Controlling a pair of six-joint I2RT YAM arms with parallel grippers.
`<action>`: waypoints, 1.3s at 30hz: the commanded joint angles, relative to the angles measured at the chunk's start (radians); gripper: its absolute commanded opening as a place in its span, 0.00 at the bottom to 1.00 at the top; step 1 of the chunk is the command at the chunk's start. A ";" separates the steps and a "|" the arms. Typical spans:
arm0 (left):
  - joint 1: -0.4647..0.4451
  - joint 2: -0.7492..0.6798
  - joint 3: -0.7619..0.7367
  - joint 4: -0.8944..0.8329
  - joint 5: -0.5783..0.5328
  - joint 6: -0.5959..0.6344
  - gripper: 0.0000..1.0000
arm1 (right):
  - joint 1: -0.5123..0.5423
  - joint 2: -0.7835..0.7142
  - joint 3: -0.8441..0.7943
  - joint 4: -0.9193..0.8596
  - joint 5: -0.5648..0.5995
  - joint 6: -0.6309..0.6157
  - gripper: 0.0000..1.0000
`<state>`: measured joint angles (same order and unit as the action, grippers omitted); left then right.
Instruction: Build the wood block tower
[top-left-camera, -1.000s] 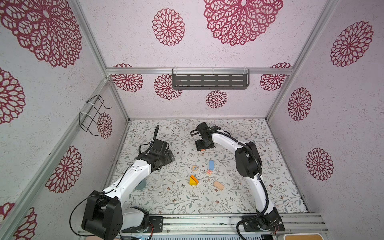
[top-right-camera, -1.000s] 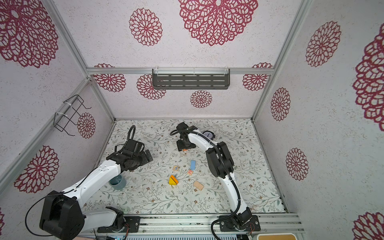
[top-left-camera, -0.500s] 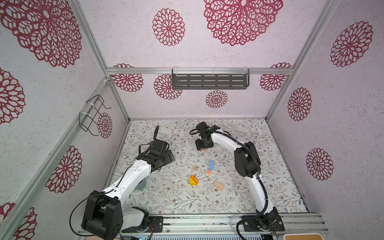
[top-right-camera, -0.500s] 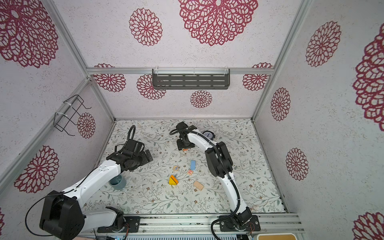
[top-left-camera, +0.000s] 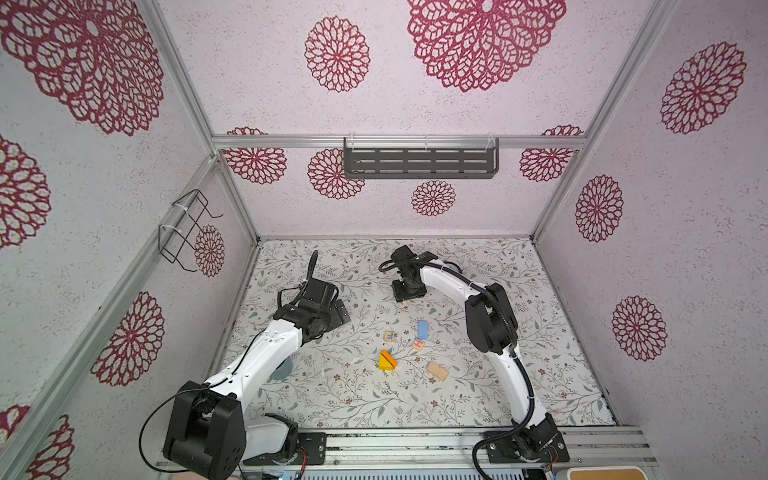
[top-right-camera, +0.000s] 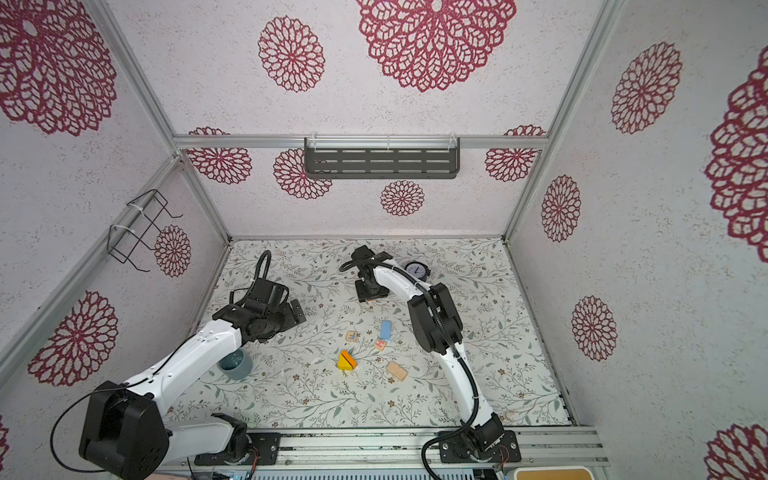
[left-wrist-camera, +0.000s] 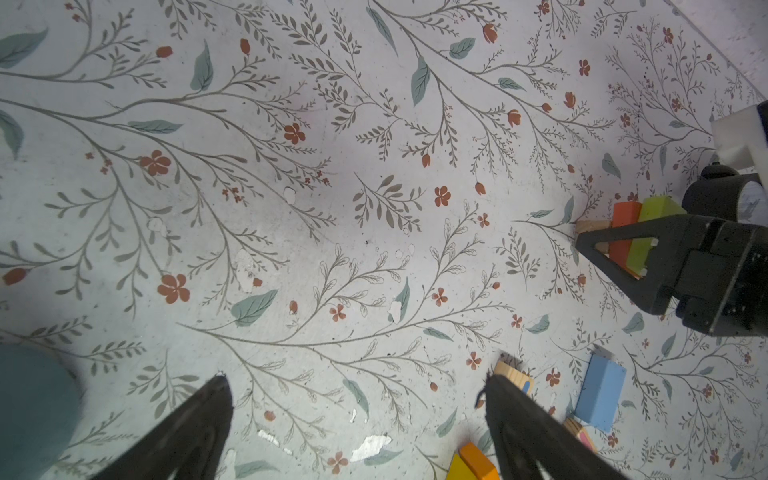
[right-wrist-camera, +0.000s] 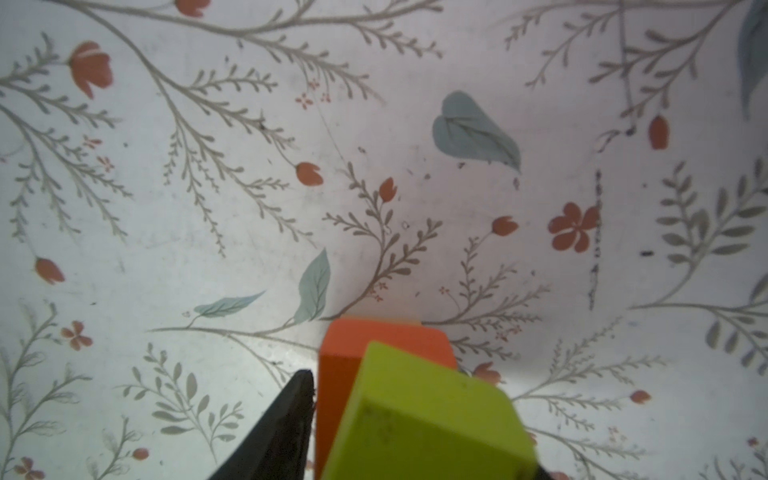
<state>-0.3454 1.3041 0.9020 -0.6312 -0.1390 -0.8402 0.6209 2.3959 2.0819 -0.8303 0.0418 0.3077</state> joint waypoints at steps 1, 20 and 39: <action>0.010 0.008 -0.003 0.009 0.000 0.004 0.97 | 0.005 0.003 0.040 -0.029 0.025 0.009 0.54; 0.011 0.009 -0.003 0.010 0.004 0.006 0.97 | 0.019 0.015 0.055 -0.056 0.026 0.010 0.50; 0.012 0.021 0.000 0.016 0.011 0.007 0.97 | 0.022 0.023 0.059 -0.059 0.041 0.012 0.36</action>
<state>-0.3439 1.3167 0.9020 -0.6300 -0.1352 -0.8383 0.6384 2.4126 2.1117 -0.8654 0.0570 0.3077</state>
